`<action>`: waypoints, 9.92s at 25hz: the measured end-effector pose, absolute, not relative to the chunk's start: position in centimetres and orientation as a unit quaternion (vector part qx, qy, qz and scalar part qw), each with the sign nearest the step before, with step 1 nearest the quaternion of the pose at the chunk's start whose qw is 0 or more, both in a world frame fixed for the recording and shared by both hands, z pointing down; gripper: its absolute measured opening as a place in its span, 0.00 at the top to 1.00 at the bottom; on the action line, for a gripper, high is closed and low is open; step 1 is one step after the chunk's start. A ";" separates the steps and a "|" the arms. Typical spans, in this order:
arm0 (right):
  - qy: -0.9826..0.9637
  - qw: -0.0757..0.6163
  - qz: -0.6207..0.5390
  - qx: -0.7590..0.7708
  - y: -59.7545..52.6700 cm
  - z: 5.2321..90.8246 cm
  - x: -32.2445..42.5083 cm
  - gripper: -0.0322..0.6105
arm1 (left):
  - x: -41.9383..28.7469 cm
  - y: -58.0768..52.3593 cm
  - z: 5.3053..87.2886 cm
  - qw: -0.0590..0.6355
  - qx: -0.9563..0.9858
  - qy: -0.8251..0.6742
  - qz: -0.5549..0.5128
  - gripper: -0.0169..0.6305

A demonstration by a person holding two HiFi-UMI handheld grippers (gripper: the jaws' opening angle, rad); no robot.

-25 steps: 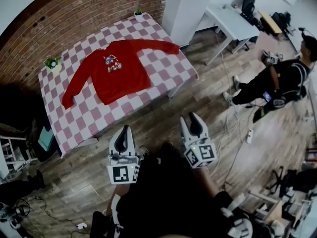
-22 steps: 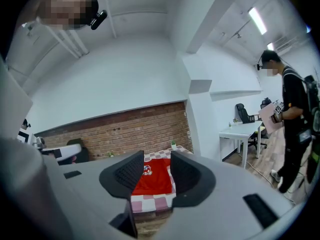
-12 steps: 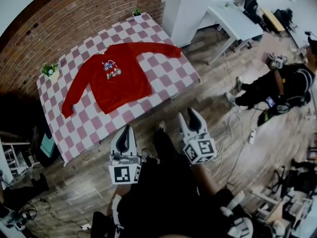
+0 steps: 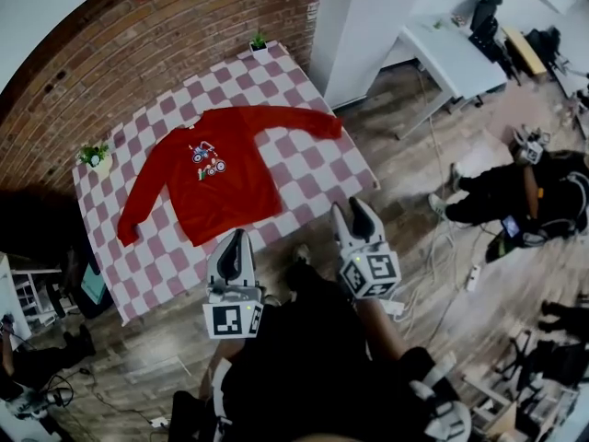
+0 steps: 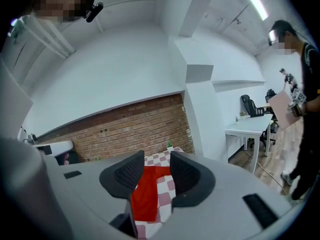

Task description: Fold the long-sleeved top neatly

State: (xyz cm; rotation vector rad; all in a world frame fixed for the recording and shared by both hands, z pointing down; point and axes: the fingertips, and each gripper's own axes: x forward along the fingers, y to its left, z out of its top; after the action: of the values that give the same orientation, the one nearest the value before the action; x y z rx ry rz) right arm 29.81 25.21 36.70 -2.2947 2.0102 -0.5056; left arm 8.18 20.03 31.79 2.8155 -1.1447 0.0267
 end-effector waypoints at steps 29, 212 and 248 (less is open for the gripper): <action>0.580 -0.037 -0.312 -0.751 6.5 53.6 48.8 0.72 | 25.4 3.6 37.0 0.093 0.930 -0.352 0.056 0.96; 0.839 -0.470 -0.188 -0.199 5.1 73.2 -12.5 0.82 | -20.2 3.5 46.4 0.173 0.813 -0.550 0.081 0.96; 0.889 -0.153 -0.129 -0.412 0.7 45.9 -22.9 0.94 | -38.2 -0.6 54.9 0.228 0.768 -0.586 0.117 0.96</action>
State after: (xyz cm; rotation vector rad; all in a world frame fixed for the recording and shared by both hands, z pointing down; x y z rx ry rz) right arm -22.93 0.70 45.94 -1.4380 3.1021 -0.4499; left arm -38.19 -0.58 54.88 2.1164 -1.6149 0.3232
